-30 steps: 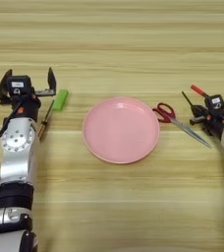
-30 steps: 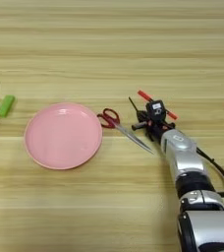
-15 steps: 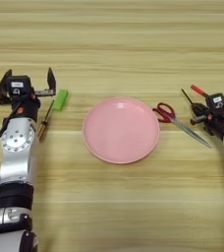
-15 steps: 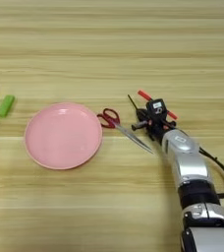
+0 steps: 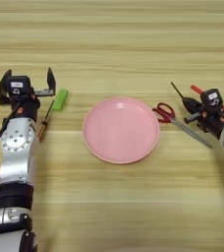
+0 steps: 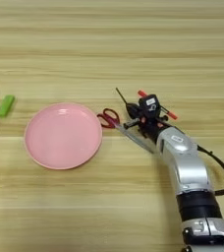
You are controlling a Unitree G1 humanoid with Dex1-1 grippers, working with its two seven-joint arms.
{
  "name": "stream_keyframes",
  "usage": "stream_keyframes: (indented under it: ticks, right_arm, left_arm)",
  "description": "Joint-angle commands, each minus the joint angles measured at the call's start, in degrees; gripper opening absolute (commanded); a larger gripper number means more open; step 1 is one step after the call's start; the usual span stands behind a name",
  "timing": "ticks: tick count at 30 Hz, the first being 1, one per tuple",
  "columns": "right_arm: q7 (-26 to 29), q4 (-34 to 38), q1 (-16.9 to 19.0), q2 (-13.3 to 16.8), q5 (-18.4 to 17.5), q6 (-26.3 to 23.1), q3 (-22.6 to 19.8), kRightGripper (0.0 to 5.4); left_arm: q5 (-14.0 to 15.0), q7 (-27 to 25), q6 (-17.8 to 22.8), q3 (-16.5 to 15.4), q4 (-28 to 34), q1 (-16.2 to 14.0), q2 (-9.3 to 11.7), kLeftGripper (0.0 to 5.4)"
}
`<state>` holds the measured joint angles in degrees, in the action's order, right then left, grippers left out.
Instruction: Move the objects on the table
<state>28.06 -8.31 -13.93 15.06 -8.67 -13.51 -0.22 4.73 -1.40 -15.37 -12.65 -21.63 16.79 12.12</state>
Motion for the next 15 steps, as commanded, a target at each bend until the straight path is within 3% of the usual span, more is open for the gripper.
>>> stream_keyframes:
  ticks: [1, 6, 15]
  right_arm:
    - [1.0, 6.0, 2.1, -0.4, -1.1, -3.2, 2.3, 0.05]
    - [1.6, 10.9, 2.4, -2.2, -1.4, -6.6, 6.8, 0.05]
    - [1.2, 11.2, 0.0, -5.7, 0.6, -8.5, 14.2, 0.05]
  left_arm:
    - [-0.1, 0.0, 1.0, 0.0, 0.0, -0.2, 0.3, 5.4]
    - [0.1, -0.2, 1.1, -0.1, -0.2, -0.1, 0.3, 5.4]
    - [0.2, -0.1, 1.2, -0.2, 0.1, -0.4, 0.1, 5.4]
